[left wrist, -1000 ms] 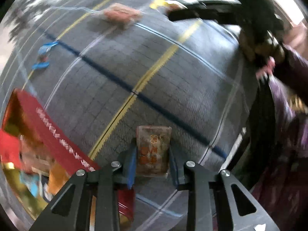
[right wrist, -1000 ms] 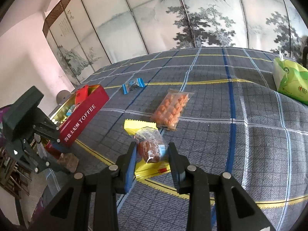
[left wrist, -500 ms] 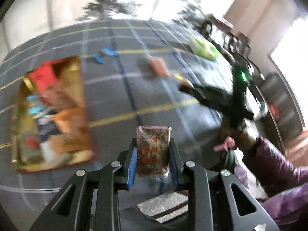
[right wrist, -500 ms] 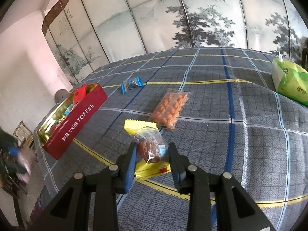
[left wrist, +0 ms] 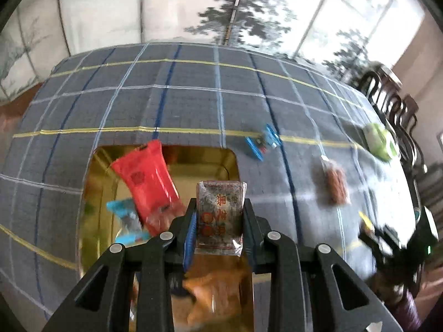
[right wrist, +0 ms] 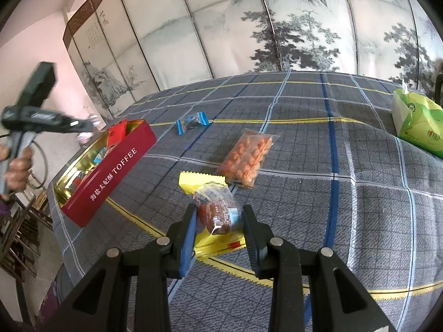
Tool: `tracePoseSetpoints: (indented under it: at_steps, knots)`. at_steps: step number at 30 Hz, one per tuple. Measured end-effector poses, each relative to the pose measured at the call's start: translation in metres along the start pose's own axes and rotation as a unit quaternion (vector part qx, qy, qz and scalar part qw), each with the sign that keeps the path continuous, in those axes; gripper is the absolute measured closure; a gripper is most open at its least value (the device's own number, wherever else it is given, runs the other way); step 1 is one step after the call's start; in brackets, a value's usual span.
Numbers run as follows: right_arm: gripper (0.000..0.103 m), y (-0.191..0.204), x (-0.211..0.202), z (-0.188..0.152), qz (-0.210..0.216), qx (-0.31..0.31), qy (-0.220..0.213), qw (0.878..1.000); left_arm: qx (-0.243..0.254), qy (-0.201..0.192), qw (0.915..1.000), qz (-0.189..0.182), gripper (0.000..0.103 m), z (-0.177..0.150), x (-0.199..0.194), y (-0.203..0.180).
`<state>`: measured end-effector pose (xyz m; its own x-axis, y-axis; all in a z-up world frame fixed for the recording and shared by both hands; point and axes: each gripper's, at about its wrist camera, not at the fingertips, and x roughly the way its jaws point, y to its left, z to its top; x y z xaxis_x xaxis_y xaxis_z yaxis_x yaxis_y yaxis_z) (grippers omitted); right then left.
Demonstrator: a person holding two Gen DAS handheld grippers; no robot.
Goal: Organize snacks
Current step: 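Lower the candy bag into the gold tin and open the left tool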
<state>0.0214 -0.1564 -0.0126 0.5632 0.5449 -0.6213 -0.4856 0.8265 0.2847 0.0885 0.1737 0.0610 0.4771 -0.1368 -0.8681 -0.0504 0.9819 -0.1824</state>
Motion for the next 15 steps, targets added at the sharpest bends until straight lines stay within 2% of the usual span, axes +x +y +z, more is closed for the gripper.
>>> tracePoseSetpoints:
  at_steps: [6, 9, 15]
  knots:
    - [0.07, 0.0, 0.0, -0.001, 0.002, -0.002, 0.001, 1.0, -0.031, 0.007, 0.9992, 0.024, 0.077, 0.015, 0.03, 0.007]
    - [0.07, 0.0, 0.0, -0.001, 0.002, -0.004, 0.002, 1.0, -0.048, 0.016, 0.9985, 0.024, 0.077, 0.016, 0.042, 0.011]
    - [0.07, 0.001, 0.0, 0.0, 0.002, -0.005, 0.002, 1.0, -0.058, 0.014, 0.9976, 0.035, 0.077, 0.018, 0.052, 0.012]
